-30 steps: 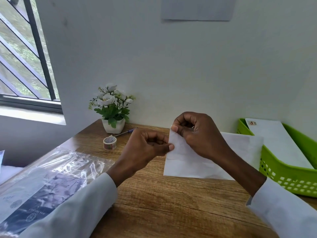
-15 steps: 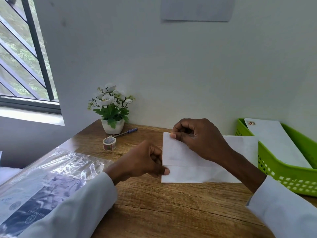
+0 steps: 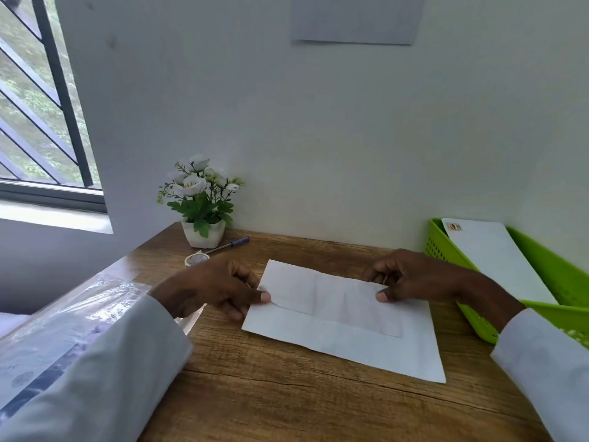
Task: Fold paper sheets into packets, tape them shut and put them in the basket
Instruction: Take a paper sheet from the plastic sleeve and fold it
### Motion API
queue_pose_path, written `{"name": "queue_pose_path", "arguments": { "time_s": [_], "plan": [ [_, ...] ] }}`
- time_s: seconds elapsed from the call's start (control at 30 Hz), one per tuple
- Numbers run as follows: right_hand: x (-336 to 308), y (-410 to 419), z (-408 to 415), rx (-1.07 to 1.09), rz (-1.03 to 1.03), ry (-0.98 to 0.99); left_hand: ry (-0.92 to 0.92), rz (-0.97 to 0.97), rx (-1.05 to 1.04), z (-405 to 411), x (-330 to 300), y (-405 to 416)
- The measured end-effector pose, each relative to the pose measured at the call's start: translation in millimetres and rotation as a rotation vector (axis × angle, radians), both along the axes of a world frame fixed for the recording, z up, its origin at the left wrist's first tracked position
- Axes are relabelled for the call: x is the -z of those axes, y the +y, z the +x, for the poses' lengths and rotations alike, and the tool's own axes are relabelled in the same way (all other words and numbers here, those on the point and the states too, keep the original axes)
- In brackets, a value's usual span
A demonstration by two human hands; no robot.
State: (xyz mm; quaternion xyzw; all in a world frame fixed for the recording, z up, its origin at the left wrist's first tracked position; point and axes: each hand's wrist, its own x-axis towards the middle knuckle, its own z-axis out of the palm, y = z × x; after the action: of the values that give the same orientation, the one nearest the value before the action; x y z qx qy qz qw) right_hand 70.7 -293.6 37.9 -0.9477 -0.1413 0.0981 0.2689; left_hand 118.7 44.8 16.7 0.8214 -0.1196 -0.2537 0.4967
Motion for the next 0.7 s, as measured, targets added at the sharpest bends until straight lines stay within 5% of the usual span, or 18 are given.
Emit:
{"name": "queue_pose_path", "arguments": {
  "time_s": [0.23, 0.33, 0.4, 0.47, 0.6, 0.7],
  "plan": [
    [15.8, 20.3, 6.9, 0.093, -0.006, -0.147, -0.096, -0.086, -0.198, 7.3, 6.1, -0.8],
    [27.7, 28.4, 6.0, 0.095, -0.021, -0.243, -0.339, 0.071, -0.266, 7.2, 9.5, -5.6],
    [39.5, 31.5, 6.7, 0.113, -0.036, -0.313, -0.652, 0.365, -0.180, 3.4, 15.7, -12.3],
    [47.9, 29.8, 7.3, 0.151, -0.059, -0.364, -0.768, 0.516, 0.031, -3.7, 22.0, -22.9],
    [48.2, 19.3, -10.0, 0.119, -0.158, -0.414, -0.669, 0.638, 0.316, -12.4, 29.4, -37.6],
    [48.0, 5.7, -30.7, 0.097, -0.201, -0.245, -0.574, 0.745, 0.407, -15.3, 31.7, -40.8]
  ]
}}
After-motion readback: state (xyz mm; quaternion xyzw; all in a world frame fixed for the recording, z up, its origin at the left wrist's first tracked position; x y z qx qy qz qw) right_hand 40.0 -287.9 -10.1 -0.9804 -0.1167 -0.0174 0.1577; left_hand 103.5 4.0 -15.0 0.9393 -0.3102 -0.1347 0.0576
